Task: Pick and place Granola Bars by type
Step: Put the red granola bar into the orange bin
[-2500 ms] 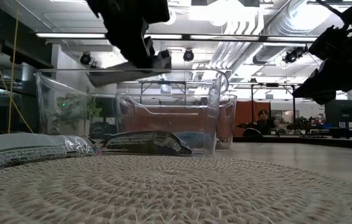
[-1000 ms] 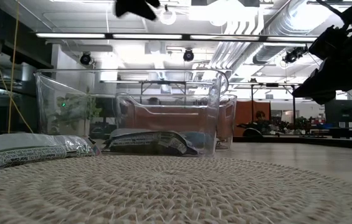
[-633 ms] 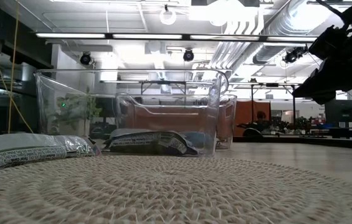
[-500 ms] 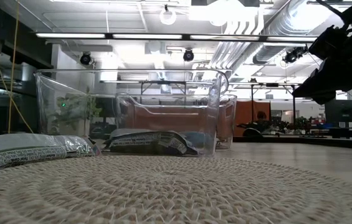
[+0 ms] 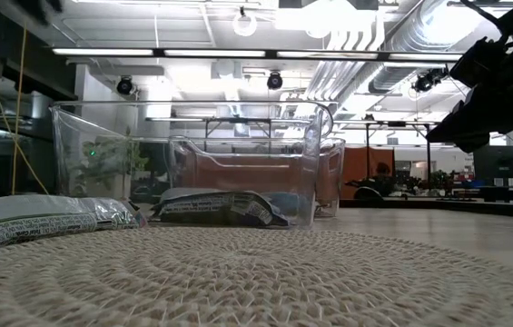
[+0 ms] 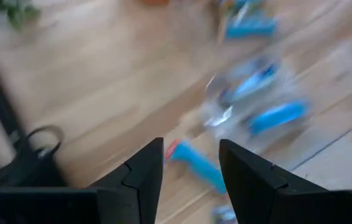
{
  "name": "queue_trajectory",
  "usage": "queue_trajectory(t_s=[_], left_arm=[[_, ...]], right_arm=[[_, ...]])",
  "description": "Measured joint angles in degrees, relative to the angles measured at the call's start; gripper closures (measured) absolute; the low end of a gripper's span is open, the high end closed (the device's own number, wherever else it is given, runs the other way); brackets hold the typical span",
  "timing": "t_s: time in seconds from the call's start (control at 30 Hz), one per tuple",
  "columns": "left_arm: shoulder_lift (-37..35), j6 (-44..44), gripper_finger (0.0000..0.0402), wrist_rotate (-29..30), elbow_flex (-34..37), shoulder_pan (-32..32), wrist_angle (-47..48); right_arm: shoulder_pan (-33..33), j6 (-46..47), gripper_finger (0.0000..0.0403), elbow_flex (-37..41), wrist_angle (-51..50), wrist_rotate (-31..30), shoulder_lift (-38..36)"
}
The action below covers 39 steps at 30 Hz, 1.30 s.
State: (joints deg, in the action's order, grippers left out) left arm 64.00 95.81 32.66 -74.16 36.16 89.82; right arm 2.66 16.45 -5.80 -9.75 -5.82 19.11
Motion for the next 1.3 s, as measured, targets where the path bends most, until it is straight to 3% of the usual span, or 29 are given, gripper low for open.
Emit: queue_trajectory(t_s=[0.13,0.37,0.67,0.87,1.17,1.3], left_arm=[[3.10,-7.61,0.0248,-7.11,6.15,0.02,-2.83],[5.15,-22.76,0.0248,-8.66,17.30,-0.13,-17.33],[5.11,-23.80,0.0248,-13.99,27.02,-0.15,-26.03],[5.13,-28.10,0.0248,-14.23,31.97,-0.13,-33.72],[5.23,-47.33,0.0248,-14.94,35.48,-0.13,-42.61],[6.28,-50.80,0.0248,-14.57,36.22,-0.16,-43.77]], right_arm=[[0.00,0.00,0.0402,0.00,0.09,0.00,-0.02],[0.02,0.00,0.0402,0.00,0.04,0.00,0.00],[0.01,0.00,0.0402,0.00,0.08,0.00,-0.02],[0.01,0.00,0.0402,0.00,0.10,0.00,-0.02],[0.01,0.00,0.0402,0.00,0.10,0.00,-0.02],[0.02,0.00,0.0402,0.00,0.10,0.00,-0.02]])
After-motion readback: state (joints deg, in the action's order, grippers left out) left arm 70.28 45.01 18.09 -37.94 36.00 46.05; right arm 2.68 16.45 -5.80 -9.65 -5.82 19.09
